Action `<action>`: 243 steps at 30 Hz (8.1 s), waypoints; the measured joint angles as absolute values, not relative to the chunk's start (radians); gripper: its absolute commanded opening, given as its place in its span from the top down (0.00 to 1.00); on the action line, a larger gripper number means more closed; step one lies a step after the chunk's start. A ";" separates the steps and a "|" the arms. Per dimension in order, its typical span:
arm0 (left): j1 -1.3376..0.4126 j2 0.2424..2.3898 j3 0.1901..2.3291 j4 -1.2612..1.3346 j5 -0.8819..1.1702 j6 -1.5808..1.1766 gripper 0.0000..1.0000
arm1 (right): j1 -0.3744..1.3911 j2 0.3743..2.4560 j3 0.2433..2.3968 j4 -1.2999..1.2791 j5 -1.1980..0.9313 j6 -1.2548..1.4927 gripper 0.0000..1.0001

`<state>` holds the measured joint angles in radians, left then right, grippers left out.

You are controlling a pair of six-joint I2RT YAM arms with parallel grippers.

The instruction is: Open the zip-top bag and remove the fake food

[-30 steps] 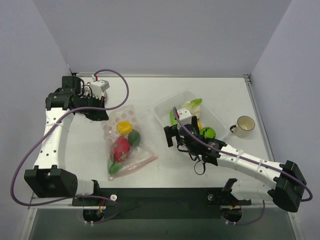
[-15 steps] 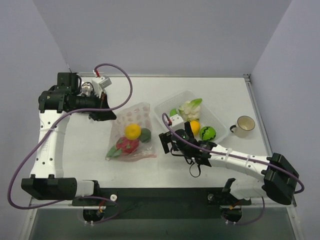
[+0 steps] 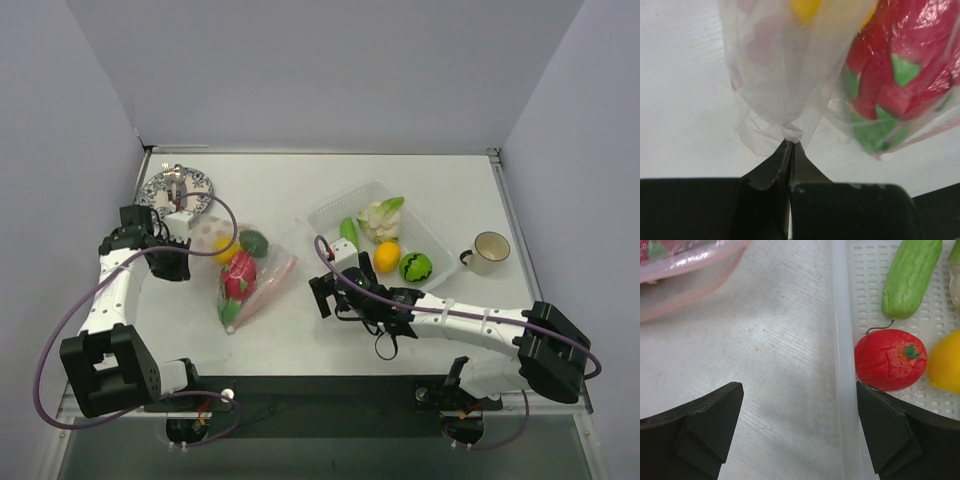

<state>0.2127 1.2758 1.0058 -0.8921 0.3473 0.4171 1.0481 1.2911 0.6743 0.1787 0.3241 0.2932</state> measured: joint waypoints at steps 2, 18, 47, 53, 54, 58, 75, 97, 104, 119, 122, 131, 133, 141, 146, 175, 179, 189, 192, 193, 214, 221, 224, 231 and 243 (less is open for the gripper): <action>0.213 1.282 0.942 -0.829 0.301 0.439 1.00 | 1.056 1.303 0.674 0.192 0.316 0.296 0.00; 0.153 1.327 0.692 -0.669 0.212 0.617 1.00 | 1.142 1.663 0.923 0.315 0.220 0.224 0.00; 0.316 1.143 0.809 -0.976 0.196 0.880 0.51 | 1.138 1.543 1.094 0.130 0.366 0.099 0.14; 0.359 1.158 1.112 -1.091 0.247 0.834 0.07 | 1.138 1.716 1.147 0.214 0.328 0.096 0.15; 0.362 1.162 1.159 -1.105 0.258 0.822 0.07 | 1.130 1.739 1.147 0.214 0.313 0.105 0.15; 0.360 1.204 1.378 -1.195 0.395 0.756 0.14 | 1.066 1.799 1.129 0.231 0.203 0.173 0.15; 0.086 1.314 0.972 -0.946 0.371 0.588 0.29 | 1.011 1.919 1.184 0.312 0.054 0.223 0.17; 0.015 1.488 0.866 -0.688 0.298 0.616 0.43 | 1.058 1.985 1.202 0.483 -0.096 0.204 0.00; -0.017 1.488 0.847 -0.695 0.301 0.613 0.44 | 1.068 2.022 1.187 0.618 -0.159 0.247 0.00; -0.060 1.456 0.821 -0.783 0.310 0.633 0.51 | 1.088 2.094 1.220 0.679 -0.123 0.236 0.09; -0.060 1.446 0.808 -0.783 0.310 0.636 0.53 | 1.092 2.094 1.216 0.677 -0.119 0.243 0.28; -0.060 1.439 0.803 -0.804 0.302 0.634 0.56 | 1.093 2.094 1.229 0.635 -0.128 0.312 0.18; -0.060 1.436 0.803 -0.811 0.302 0.632 0.56 | 1.093 2.094 1.234 0.617 -0.132 0.329 0.04; -0.078 1.423 0.803 -0.839 0.313 0.644 0.57 | 1.114 2.078 1.182 0.595 -0.158 0.361 0.14; -0.082 1.423 0.801 -0.845 0.315 0.644 0.58 | 1.118 2.070 1.169 0.594 -0.141 0.368 0.76; -0.087 1.388 0.766 -0.847 0.344 0.694 0.61 | 1.153 1.780 1.032 0.224 0.087 0.268 1.00; -0.055 1.370 0.900 -0.974 0.422 0.690 0.59 | 1.153 1.780 1.032 0.221 0.077 0.273 1.00; 0.022 1.230 0.982 -0.957 0.460 0.670 0.62 | 1.168 1.795 1.056 0.216 0.033 0.291 1.00; 0.023 1.293 0.867 -0.848 0.366 0.641 0.62 | 1.170 1.795 1.057 0.205 0.030 0.296 1.00; 0.023 1.320 0.839 -0.815 0.336 0.635 0.62 | 1.169 1.795 1.057 0.201 0.029 0.299 1.00; 0.012 1.476 0.760 -0.512 0.214 0.609 0.66 | 1.148 1.792 1.087 0.130 0.089 0.297 1.00; 0.012 1.478 0.760 -0.505 0.212 0.628 0.66 | 1.123 1.790 1.100 0.163 0.196 0.263 1.00; 0.010 1.476 0.760 -0.508 0.209 0.641 0.67 | 1.121 1.790 1.100 0.195 0.268 0.263 1.00; 0.008 1.476 0.760 -0.513 0.205 0.676 0.70 | 1.143 1.797 1.101 0.236 0.487 0.267 1.00; 0.017 1.460 0.750 -0.530 0.189 0.724 0.71 | 1.142 1.971 1.184 0.290 0.772 0.237 1.00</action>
